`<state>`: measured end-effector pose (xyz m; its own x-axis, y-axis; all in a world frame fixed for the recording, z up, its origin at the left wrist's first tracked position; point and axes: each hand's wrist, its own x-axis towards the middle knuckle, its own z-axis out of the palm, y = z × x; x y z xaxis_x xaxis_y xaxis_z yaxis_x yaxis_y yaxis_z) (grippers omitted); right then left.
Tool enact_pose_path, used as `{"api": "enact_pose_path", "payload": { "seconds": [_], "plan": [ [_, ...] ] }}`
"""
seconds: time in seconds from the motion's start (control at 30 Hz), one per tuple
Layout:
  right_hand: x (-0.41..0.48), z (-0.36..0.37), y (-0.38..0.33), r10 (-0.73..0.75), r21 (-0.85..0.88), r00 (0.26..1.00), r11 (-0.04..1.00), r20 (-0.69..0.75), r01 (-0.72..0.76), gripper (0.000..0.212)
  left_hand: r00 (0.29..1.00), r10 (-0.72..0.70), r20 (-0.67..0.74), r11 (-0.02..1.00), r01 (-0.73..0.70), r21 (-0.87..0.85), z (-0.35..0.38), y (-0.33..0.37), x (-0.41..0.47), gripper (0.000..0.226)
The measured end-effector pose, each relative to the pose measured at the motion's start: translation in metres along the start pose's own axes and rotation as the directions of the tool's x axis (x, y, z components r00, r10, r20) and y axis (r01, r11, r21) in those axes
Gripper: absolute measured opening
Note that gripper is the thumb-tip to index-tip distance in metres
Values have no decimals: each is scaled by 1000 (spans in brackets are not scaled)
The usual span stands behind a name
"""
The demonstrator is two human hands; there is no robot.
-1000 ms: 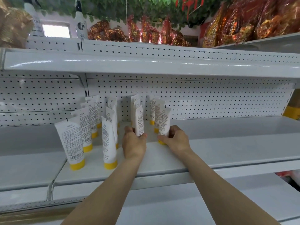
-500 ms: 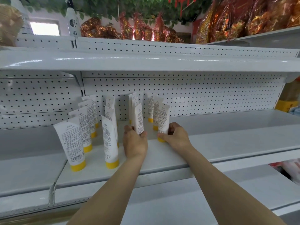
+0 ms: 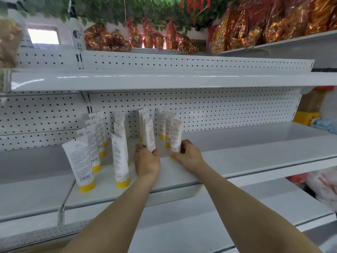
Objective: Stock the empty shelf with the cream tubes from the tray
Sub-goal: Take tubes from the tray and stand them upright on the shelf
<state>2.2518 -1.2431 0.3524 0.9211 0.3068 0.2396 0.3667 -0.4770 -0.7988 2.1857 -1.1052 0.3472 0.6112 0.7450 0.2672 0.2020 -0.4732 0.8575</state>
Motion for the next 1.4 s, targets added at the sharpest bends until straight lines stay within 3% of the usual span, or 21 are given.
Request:
{"api": "enact_pose_path", "payload": {
  "seconds": [0.13,0.27,0.37,0.5,0.63,0.83,1.03,1.4],
  "plan": [
    [-23,-23,3,21,4,998,1000,66,-21,76,994,-109,-6,993,109,41,-8,15,-26,69],
    [-61,-82,19,34,-119,997,993,69,-25,79,987,-154,-40,987,155,41,-13,45,-88,84],
    [-99,-157,33,37,-257,997,966,74,-17,82,996,48,-70,997,-43,71,-4,82,-141,86],
    [-149,-279,50,26,-441,999,897,-31,-37,80,960,274,55,955,-278,100,24,159,-214,80],
    [-204,-390,75,0,-543,982,833,-191,-106,70,907,384,173,916,-398,52,66,227,-289,70],
    [-275,-502,137,133,-520,918,790,-375,-327,65,819,447,360,880,-475,-10,137,287,-391,64],
    [-319,-568,206,259,-403,836,782,-484,-476,58,724,464,511,848,-530,-20,221,322,-459,63],
    [-278,-639,415,539,-282,652,613,-534,-738,62,537,394,746,837,-545,-50,472,321,-504,69]
  ]
}}
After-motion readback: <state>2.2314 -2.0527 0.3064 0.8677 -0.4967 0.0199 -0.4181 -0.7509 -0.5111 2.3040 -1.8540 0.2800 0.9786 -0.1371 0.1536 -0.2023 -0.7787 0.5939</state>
